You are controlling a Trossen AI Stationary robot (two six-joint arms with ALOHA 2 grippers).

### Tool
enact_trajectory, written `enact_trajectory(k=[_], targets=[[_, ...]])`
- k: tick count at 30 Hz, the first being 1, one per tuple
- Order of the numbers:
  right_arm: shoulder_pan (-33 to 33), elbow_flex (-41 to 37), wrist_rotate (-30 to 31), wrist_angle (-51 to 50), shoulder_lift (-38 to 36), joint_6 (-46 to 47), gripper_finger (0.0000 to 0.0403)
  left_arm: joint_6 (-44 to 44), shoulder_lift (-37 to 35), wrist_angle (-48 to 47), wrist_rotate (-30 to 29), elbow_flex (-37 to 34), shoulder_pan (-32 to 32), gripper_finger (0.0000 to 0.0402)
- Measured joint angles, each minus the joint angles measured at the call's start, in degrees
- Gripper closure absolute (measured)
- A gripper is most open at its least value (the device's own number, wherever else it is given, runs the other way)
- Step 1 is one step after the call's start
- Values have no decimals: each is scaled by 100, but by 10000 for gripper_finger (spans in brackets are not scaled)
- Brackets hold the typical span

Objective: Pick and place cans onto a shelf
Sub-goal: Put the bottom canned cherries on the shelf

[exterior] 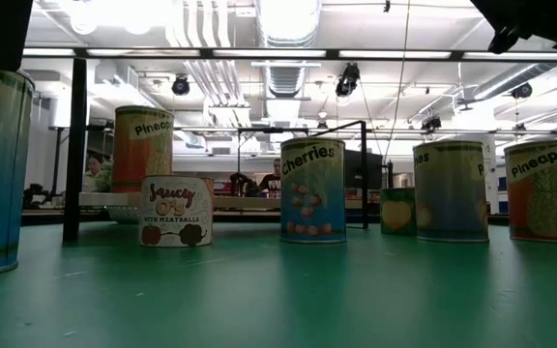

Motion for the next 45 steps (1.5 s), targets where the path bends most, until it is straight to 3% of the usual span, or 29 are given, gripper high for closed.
enact_trajectory(k=[11,17,24,32,39,45], targets=[[0,0,-1,-1,0,1,394,0,42,-32,47,3,-11,105],[0,0,-1,-1,0,1,394,2,42,-132,100,241,52,96],[0,0,1,-1,0,-35,394,209,42,-571,-572,995,220,95],[0,0,1,1,0,-38,394,1517,42,-1207,-1815,2523,956,95],[0,0,1,-4,0,-38,394,2018,42,-2546,-2074,3377,1723,95],[0,0,3,-19,0,-38,394,2923,-68,-2546,-1914,3411,2535,95]])
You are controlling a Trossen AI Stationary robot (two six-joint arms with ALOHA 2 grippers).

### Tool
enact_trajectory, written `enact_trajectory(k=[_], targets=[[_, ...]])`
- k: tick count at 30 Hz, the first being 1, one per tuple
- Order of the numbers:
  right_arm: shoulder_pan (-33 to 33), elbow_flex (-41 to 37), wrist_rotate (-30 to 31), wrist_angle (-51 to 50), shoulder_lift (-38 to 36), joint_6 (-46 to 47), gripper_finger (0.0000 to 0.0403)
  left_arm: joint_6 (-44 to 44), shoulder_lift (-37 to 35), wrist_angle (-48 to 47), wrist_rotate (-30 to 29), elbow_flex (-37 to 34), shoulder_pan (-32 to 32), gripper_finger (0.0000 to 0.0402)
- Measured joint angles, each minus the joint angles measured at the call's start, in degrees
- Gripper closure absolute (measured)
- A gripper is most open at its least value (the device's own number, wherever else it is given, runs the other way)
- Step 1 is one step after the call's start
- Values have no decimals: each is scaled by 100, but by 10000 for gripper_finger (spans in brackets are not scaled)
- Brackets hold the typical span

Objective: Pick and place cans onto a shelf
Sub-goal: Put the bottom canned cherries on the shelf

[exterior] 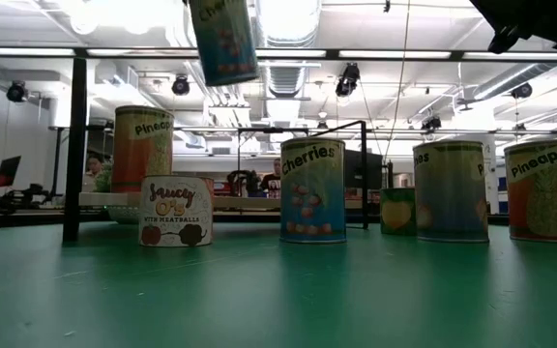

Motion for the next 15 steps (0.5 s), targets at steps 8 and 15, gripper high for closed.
enact_trajectory(k=[8,15], targets=[[0,0,13,-22,4,0,394,1450,-48,-2,311,-14,1148,95],[0,0,46,-82,4,0,394,1936,-362,-3,741,-627,1924,95]])
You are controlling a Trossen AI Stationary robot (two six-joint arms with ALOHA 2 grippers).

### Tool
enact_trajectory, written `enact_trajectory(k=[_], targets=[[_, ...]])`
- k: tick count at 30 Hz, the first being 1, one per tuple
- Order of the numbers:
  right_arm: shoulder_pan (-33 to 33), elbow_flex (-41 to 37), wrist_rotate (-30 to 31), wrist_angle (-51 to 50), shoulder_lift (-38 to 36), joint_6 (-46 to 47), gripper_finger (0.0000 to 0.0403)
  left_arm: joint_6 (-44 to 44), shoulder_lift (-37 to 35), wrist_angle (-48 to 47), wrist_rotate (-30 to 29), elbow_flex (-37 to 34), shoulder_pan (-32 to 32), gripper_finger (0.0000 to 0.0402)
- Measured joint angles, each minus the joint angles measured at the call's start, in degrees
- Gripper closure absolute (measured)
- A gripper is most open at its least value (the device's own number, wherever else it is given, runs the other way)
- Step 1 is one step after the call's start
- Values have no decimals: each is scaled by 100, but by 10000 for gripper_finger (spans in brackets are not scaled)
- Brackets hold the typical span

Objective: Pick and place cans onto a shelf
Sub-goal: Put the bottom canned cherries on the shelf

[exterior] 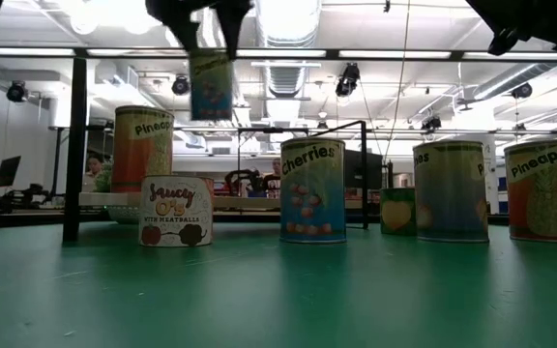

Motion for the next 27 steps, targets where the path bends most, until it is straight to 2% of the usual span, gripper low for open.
enact_trajectory(k=[4,12,20,27], targets=[[0,0,0,-34,0,0,394,-274,-405,-1,58,-806,212,95],[0,0,67,-20,0,-6,394,-933,-1216,297,277,-2429,216,95],[0,0,98,25,0,-30,394,-1210,-1856,1013,325,-3612,295,95],[0,0,98,25,0,-44,394,-1286,-2249,1778,529,-4366,385,95]])
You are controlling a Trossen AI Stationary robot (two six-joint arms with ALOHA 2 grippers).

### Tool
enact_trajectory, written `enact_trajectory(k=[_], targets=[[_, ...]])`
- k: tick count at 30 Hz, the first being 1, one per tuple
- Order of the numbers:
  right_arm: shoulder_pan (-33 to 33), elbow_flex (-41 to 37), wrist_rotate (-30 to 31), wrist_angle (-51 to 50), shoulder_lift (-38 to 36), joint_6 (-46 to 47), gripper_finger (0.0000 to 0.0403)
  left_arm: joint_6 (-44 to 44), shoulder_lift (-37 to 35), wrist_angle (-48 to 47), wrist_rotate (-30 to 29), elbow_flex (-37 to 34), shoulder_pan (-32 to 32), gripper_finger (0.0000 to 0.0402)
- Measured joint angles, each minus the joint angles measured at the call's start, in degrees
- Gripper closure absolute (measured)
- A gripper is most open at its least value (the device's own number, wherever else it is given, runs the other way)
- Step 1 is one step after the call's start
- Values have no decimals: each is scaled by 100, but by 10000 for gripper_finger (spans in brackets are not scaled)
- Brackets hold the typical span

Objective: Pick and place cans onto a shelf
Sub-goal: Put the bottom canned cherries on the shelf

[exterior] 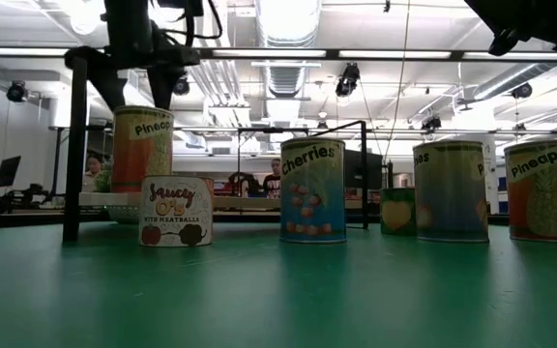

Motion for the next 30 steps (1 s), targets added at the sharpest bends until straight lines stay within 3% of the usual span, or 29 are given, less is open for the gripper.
enact_trajectory(k=[9,30], targets=[[0,0,0,0,0,-7,394,-129,-106,271,191,-484,9,92],[0,0,0,0,0,-9,394,-70,-98,276,187,-457,11,86]])
